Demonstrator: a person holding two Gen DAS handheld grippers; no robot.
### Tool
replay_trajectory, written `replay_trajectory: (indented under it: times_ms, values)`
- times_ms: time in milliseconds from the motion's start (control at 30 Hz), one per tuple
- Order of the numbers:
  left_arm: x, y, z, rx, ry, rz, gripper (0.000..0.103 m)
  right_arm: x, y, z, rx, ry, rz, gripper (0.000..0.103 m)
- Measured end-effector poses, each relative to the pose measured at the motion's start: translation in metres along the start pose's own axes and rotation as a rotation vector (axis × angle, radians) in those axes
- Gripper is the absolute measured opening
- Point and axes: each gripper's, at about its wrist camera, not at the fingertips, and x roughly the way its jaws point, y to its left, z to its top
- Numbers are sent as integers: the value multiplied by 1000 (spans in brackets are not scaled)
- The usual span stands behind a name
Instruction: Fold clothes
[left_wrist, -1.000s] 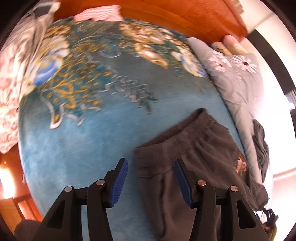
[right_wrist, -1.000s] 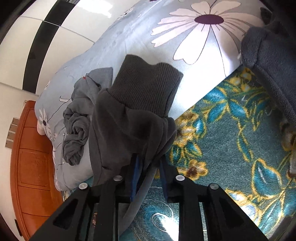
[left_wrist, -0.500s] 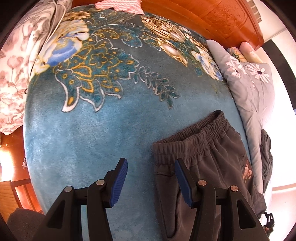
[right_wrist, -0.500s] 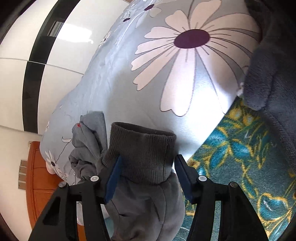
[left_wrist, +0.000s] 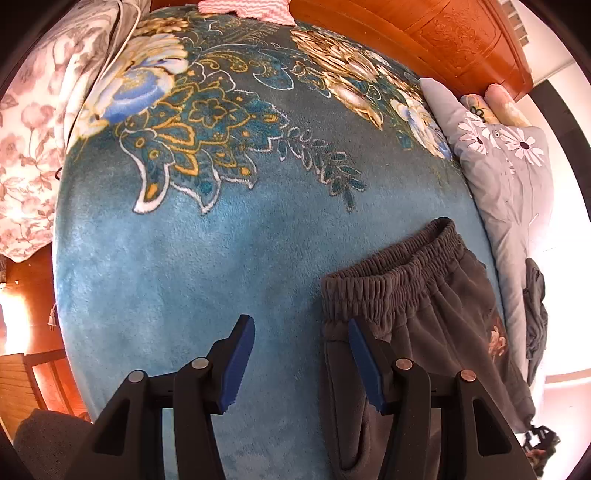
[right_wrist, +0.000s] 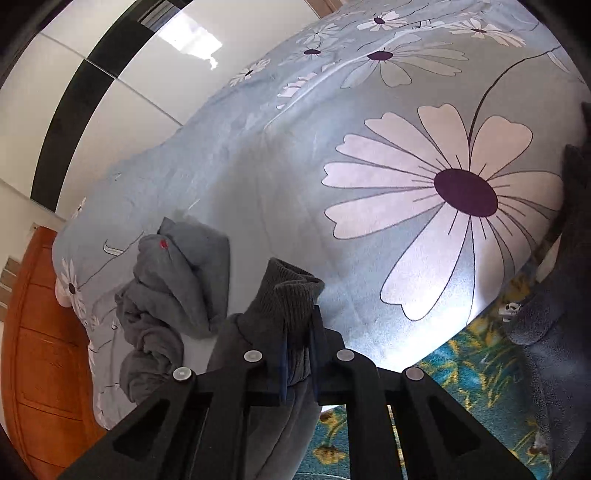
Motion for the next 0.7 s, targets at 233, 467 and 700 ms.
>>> replay_trajectory:
  times_ms: [233,467,700]
  values:
    - [-8,6,2,-13,0,-27,57,-26,-12,-15,21,-3,-22,19]
    - [-9,-4,-6,20,28,-84,57,-63,29,-67,-234,71,26,44]
    - [-3,-17,-12,75,64,-124,66,-99,2,-179,-387,266,109,46]
